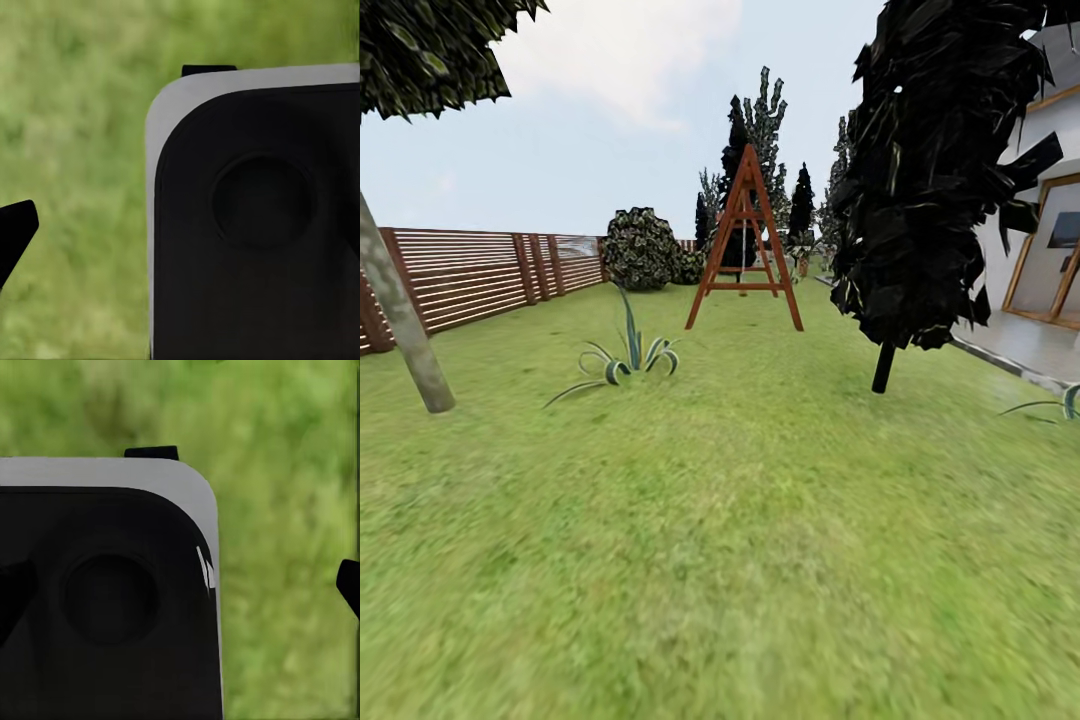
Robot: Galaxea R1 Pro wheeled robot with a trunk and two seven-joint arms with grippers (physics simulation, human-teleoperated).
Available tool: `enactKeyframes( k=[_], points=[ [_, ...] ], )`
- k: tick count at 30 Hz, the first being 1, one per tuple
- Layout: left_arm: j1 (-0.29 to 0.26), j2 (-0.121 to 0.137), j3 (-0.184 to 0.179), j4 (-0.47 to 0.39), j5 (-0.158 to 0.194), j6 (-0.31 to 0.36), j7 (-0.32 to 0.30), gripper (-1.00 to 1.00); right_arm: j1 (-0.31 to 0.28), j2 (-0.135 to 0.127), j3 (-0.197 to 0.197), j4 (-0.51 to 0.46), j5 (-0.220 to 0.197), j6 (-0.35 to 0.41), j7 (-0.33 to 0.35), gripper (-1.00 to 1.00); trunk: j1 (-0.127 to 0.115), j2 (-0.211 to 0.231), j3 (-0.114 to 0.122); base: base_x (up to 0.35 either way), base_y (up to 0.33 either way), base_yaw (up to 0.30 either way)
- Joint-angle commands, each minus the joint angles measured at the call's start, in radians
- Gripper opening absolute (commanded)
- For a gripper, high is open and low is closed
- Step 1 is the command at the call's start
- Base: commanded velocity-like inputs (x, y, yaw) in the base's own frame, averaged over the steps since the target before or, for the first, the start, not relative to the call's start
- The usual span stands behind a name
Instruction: Take the three Easter eggs out of the wicker basket on the lawn in the garden, then place them on the lawn next to a single tree (choose any tree) so that all three eggs are next to the same tree and none are left in the basket.
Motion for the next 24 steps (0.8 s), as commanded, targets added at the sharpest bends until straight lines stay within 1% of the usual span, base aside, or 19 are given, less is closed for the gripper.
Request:
enactKeyframes(
  k=[1,24],
  points=[
    [0.0,0.0,0.001,-0.001,0.0,-0.001,-0.001,1.0,-0.001,0.0,-0.005,0.001,0.0,-0.004,0.0,1.0,0.001,0.0,-0.001,0.319,-0.1,0.0],
    [0.0,0.0,0.001,-0.001,0.0,-0.001,-0.001,1.0,-0.001,0.0,-0.005,-0.019,0.0,-0.004,0.001,1.0,0.001,0.0,-0.003,0.319,-0.102,0.0]
  ],
)
